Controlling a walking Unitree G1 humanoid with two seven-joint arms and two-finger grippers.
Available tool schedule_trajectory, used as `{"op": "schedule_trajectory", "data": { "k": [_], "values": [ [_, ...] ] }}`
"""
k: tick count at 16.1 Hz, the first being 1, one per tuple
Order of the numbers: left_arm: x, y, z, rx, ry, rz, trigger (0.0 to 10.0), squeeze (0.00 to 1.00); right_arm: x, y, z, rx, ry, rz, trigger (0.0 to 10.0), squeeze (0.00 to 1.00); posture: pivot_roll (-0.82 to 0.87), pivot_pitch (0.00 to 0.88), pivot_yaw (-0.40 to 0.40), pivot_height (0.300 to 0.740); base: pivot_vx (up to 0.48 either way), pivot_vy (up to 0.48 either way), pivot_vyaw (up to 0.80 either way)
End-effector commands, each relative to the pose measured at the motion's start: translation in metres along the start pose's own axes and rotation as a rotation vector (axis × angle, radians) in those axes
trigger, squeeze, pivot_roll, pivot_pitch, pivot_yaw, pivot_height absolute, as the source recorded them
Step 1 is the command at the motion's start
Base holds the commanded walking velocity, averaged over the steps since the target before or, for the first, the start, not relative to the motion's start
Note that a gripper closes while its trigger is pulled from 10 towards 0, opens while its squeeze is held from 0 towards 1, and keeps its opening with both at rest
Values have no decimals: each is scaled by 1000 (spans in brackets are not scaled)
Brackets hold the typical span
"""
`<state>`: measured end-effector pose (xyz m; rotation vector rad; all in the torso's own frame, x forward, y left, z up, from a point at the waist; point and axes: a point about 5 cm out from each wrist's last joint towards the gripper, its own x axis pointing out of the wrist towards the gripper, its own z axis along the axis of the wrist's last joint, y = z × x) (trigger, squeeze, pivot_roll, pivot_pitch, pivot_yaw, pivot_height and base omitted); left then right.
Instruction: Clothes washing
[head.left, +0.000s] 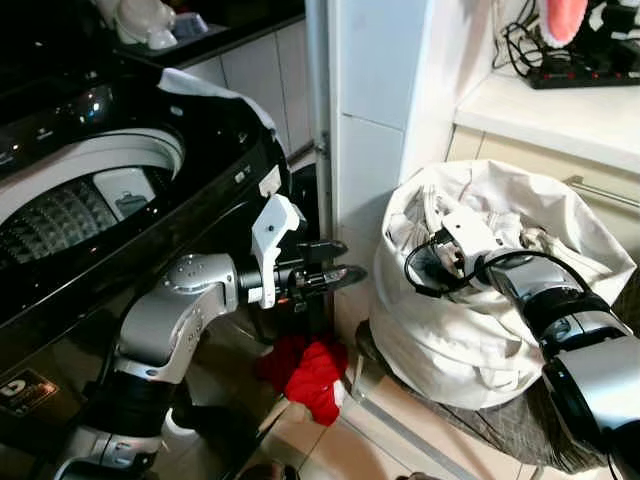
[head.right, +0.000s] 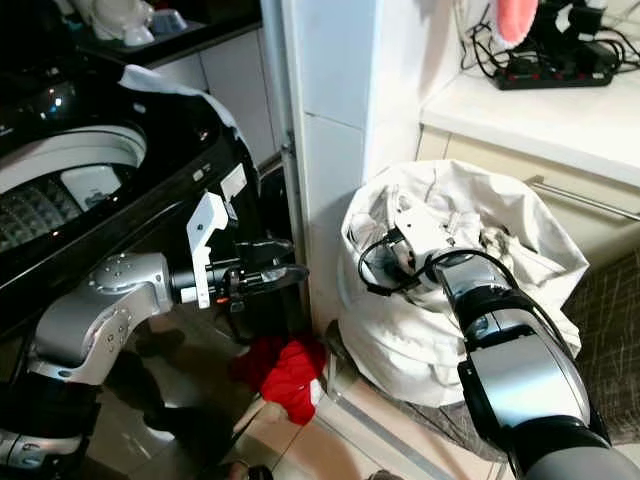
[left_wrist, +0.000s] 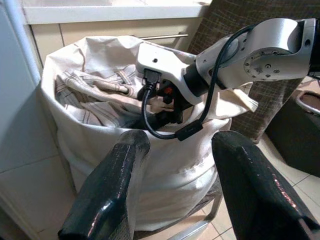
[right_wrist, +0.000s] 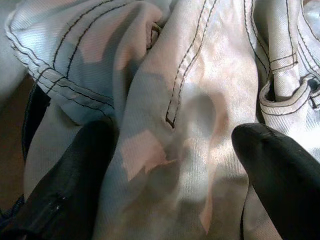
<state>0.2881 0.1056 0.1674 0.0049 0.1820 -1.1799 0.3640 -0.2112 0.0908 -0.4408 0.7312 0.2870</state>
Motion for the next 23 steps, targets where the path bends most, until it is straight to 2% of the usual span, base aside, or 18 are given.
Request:
{"op": "schedule_trajectory", "data": {
  "k": [1, 6, 11, 20, 23],
  "values": [
    [-2, -1, 4, 15, -5, 5, 10000, 0, -2, -3, 9, -11, -19, -13, 0, 0, -26, 0, 64, 740, 0, 0, 0],
    [-1, -3, 5, 17, -3, 0, 10000, 0, -2, -5, 10, -39, -22, -18, 0, 0, -34, 0, 69, 740, 0, 0, 0],
    [0, -8, 5, -1, -12, -52, 10000, 0, -3, -7, 8, -24, -21, -17, 0, 0, -46, 0, 73, 740, 0, 0, 0],
    [1, -6, 6, 1, -9, -42, 10000, 0, -6, -14, 11, 20, -47, -32, 0, 0, -47, 0, 69, 740, 0, 0, 0],
    [1, -3, 7, 6, -6, -31, 10000, 0, -9, -20, 11, 65, -64, -43, 0, 0, -47, 0, 69, 740, 0, 0, 0]
  ]
}}
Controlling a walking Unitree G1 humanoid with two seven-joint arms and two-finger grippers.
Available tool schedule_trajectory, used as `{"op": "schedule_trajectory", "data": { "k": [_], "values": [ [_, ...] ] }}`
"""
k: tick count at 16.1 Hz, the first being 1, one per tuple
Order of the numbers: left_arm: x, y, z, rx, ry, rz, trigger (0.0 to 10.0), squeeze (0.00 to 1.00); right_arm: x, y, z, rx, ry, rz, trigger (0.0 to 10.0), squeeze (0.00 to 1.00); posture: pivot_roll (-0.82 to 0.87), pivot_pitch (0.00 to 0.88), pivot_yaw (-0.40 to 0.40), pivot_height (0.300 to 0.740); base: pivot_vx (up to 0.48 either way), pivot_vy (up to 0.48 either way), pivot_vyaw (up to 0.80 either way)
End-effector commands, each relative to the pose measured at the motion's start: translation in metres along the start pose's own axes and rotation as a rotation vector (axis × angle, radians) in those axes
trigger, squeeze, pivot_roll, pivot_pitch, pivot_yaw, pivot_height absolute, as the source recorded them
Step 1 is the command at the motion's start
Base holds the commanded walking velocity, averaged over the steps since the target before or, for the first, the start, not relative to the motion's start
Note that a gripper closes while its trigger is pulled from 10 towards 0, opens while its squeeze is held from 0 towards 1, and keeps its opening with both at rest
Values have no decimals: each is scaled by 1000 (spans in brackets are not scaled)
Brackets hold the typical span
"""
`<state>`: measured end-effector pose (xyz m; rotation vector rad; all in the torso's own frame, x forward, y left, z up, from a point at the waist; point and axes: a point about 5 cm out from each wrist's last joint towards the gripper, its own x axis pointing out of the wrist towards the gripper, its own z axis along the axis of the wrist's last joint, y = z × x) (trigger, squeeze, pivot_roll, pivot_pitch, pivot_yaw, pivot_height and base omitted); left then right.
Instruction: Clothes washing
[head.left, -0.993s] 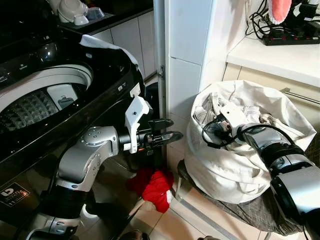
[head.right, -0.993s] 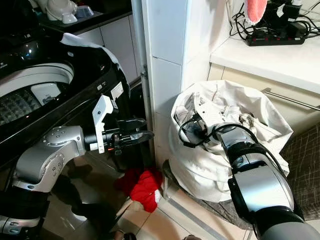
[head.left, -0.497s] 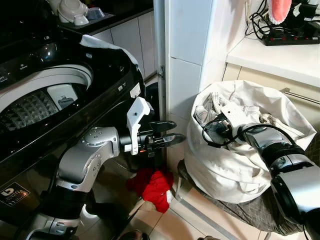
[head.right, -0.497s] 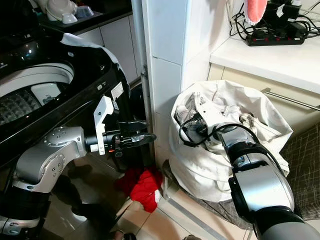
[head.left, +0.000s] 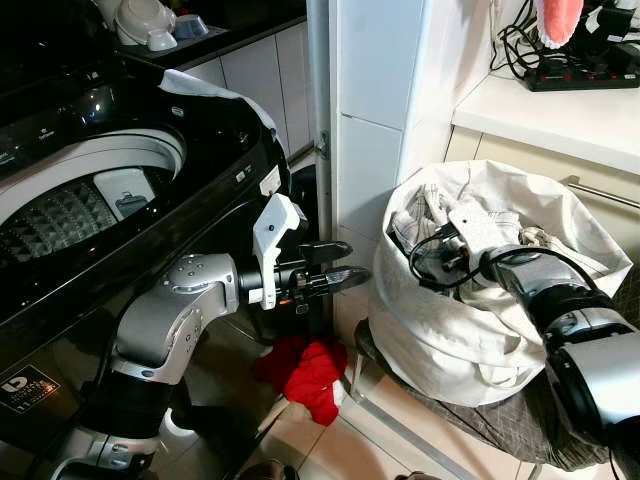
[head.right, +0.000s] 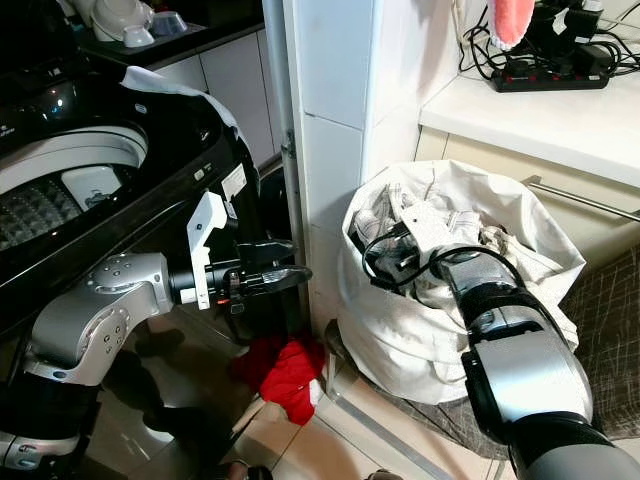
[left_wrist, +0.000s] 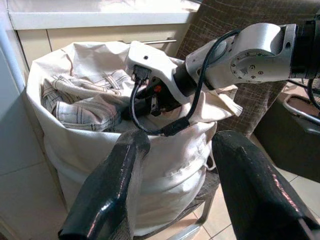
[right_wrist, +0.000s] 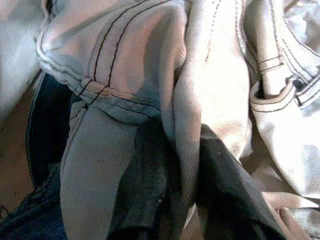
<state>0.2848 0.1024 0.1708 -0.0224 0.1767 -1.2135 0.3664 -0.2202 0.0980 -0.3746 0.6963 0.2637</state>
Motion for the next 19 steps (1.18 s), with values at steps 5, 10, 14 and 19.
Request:
{"op": "schedule_trajectory", "data": {
  "k": [5, 10, 14, 19],
  "values": [
    [3, 7, 8, 40, -11, 30, 10000, 0, -19, -36, 15, 218, -145, -37, 0, 0, -69, 0, 82, 740, 0, 0, 0],
    [15, 28, 41, 133, -179, 235, 10000, 0, -81, -72, 73, 469, -529, 163, 0, 0, -90, 0, 98, 740, 0, 0, 0],
    [24, 26, 82, 143, -382, 240, 10000, 1000, -148, -67, 116, 440, -754, 341, 0, 0, -117, 0, 115, 740, 0, 0, 0],
    [53, 3, 110, 181, -520, 89, 10000, 1000, -212, -20, 158, 393, -953, 676, 0, 0, -129, 0, 112, 740, 0, 0, 0]
  ]
}}
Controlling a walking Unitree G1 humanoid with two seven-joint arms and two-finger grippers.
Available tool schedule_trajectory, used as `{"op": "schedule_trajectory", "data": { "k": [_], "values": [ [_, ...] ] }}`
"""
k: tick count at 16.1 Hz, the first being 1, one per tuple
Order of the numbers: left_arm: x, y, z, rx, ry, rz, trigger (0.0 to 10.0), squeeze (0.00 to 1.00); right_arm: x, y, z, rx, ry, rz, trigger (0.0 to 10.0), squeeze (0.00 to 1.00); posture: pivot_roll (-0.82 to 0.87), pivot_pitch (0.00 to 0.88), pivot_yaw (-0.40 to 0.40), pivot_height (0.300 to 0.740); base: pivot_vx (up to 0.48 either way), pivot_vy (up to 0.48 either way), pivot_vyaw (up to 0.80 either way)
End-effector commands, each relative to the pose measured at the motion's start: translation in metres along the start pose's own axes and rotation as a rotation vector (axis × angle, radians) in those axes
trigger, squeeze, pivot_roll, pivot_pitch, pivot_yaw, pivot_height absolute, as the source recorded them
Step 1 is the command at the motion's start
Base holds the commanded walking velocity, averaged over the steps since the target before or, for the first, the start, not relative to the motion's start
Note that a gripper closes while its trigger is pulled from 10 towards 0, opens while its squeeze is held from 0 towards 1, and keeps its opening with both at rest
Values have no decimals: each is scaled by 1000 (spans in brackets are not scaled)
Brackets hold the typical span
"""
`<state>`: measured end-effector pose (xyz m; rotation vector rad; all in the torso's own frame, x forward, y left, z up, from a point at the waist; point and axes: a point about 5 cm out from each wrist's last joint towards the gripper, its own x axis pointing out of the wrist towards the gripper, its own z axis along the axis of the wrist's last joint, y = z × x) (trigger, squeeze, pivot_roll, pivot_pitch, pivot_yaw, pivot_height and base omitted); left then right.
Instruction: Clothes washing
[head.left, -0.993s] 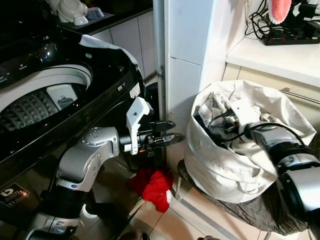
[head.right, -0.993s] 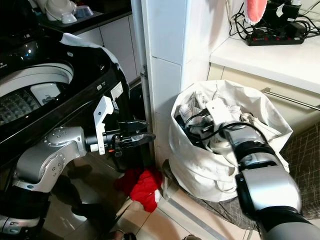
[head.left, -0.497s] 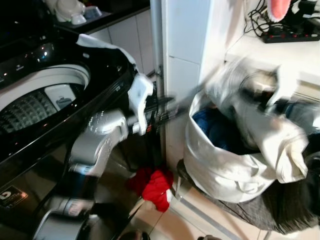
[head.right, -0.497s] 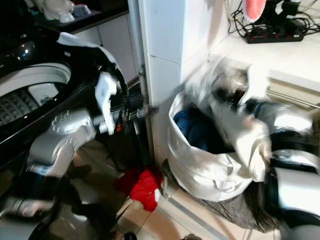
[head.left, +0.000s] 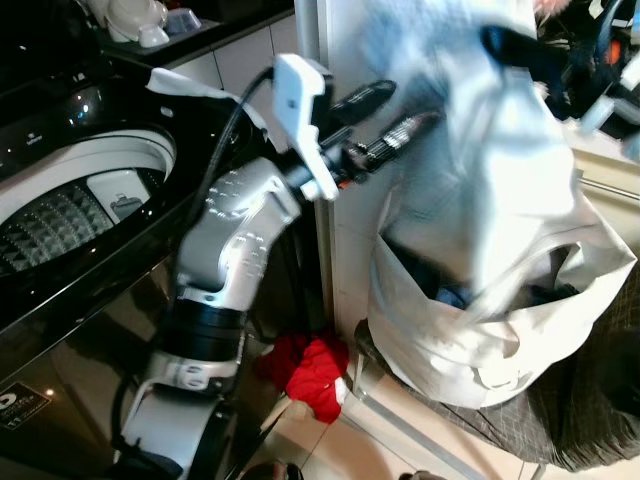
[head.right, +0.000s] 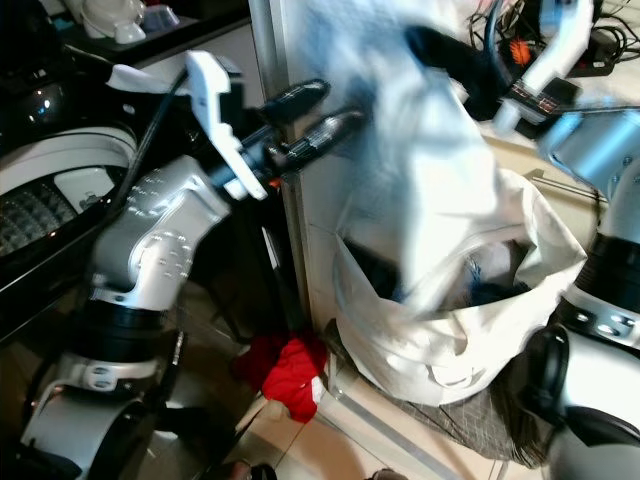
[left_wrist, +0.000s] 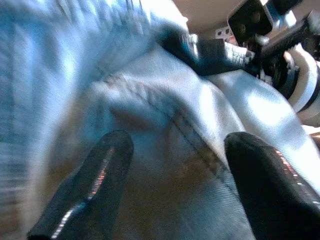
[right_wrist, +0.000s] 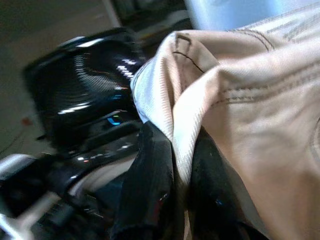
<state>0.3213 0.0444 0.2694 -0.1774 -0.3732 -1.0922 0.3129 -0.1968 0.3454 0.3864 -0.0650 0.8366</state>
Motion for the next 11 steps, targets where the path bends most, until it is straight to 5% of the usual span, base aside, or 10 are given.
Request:
{"op": "schedule_trajectory", "data": {
  "k": [1, 6, 8, 11],
  "values": [
    [1, 0, 3, 2, -10, -11, 10000, 1000, 0, 9, 7, -15, -26, 35, 0, 0, -129, 0, 112, 740, 0, 0, 0],
    [-1, -21, 5, -136, -53, -171, 10000, 1000, 10, 24, -8, 66, -11, 69, 0, 0, -113, 0, 97, 740, 0, 0, 0],
    [-6, -29, -3, -154, 2, -243, 10000, 1000, 13, 28, -8, 86, -21, 85, 0, 0, -112, 0, 96, 740, 0, 0, 0],
    [2, -24, -20, -89, 65, -112, 10000, 1000, 17, 35, -11, 101, -23, 108, 0, 0, -118, 0, 102, 740, 0, 0, 0]
  ]
}}
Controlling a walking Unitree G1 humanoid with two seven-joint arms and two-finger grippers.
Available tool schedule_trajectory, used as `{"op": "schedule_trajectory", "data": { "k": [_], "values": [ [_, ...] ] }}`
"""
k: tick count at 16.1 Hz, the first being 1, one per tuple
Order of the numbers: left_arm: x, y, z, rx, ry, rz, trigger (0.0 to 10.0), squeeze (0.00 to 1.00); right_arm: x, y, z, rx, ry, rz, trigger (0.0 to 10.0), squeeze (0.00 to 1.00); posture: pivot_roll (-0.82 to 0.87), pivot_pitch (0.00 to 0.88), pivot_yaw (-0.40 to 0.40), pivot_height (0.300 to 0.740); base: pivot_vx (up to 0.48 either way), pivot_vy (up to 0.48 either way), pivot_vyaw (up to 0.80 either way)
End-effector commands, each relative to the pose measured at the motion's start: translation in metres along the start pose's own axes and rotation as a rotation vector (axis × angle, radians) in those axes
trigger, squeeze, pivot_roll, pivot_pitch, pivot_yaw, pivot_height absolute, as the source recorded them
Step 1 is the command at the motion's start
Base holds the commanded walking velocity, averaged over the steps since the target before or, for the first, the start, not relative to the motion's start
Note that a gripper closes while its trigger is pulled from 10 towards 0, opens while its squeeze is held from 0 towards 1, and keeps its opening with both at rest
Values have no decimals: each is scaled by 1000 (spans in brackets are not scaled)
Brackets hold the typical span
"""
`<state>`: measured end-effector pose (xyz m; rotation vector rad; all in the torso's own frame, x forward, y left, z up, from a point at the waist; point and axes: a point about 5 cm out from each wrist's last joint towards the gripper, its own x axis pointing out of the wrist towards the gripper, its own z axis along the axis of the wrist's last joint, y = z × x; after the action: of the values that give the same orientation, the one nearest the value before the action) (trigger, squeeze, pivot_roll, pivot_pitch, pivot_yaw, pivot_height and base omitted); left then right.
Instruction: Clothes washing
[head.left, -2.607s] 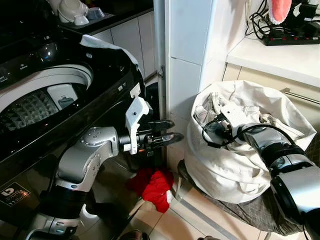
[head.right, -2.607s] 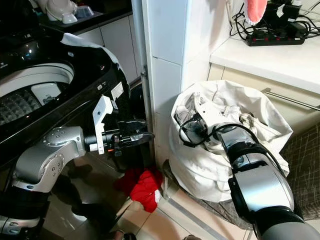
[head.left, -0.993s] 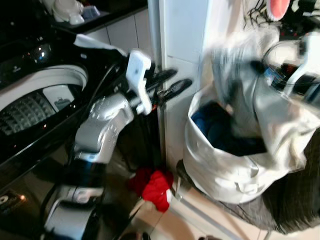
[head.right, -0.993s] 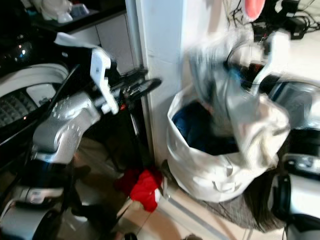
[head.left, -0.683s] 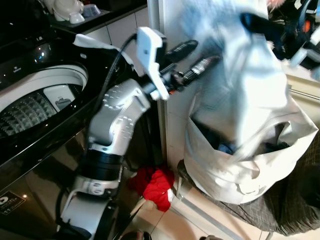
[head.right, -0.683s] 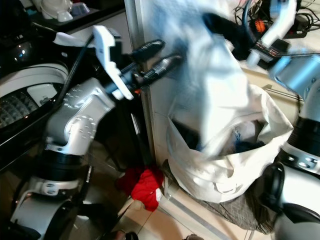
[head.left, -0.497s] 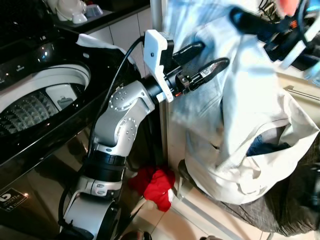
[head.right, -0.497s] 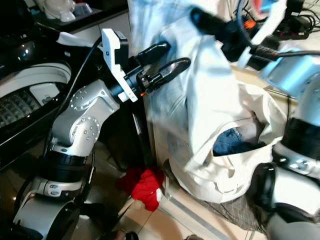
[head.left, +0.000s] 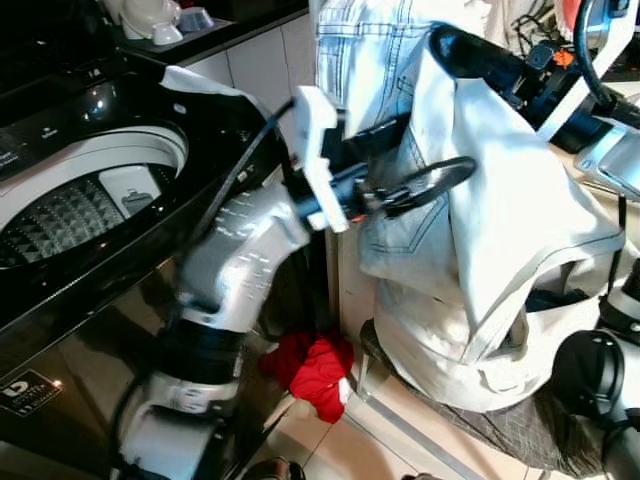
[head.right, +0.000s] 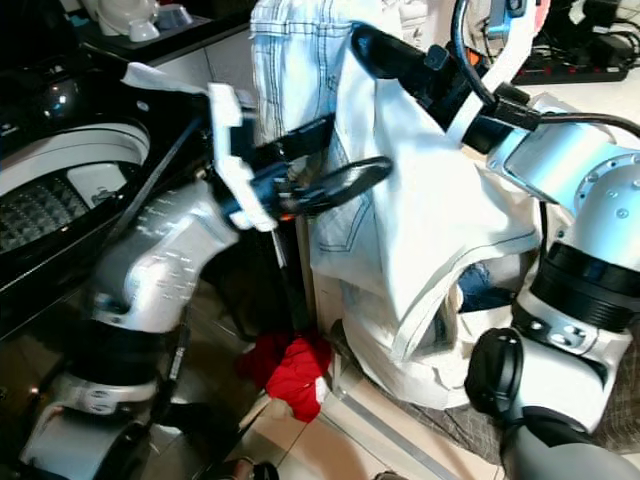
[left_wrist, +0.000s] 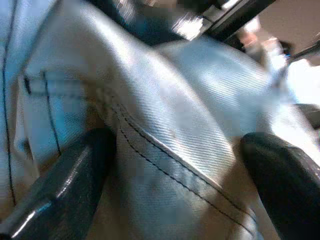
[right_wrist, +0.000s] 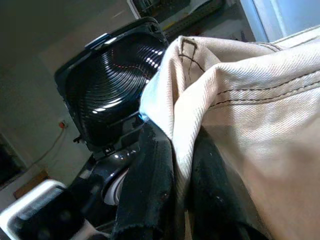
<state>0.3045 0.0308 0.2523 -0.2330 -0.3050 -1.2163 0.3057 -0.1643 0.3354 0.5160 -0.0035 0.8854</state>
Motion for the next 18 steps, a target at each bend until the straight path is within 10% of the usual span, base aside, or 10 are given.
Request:
{"op": "schedule_trajectory", "data": {
  "k": [1, 6, 8, 9, 12, 18],
  "values": [
    [7, 5, -4, 39, 49, 57, 10000, 1000, 2, 17, 7, -36, -24, 77, 0, 0, -118, 0, 102, 740, 0, 0, 0],
    [5, 34, -2, 166, 82, 312, 10000, 973, 4, 22, -1, -16, -13, 87, 0, 0, -120, 0, 105, 740, 0, 0, 0],
    [1, 41, 1, 162, 60, 353, 1176, 867, 3, 22, -1, -14, -18, 77, 0, 0, -119, 0, 106, 740, 0, 0, 0],
    [0, 42, 2, 158, 55, 357, 0, 737, 2, 21, 0, -13, -20, 73, 0, 0, -118, 0, 105, 740, 0, 0, 0],
    [0, 43, 2, 153, 42, 361, 0, 0, 1, 20, 0, -12, -19, 54, 0, 0, -113, 0, 101, 740, 0, 0, 0],
    [-1, 45, 4, 144, 37, 358, 0, 0, 1, 17, -1, -11, -16, 32, 0, 0, -110, 0, 102, 740, 0, 0, 0]
  ]
}}
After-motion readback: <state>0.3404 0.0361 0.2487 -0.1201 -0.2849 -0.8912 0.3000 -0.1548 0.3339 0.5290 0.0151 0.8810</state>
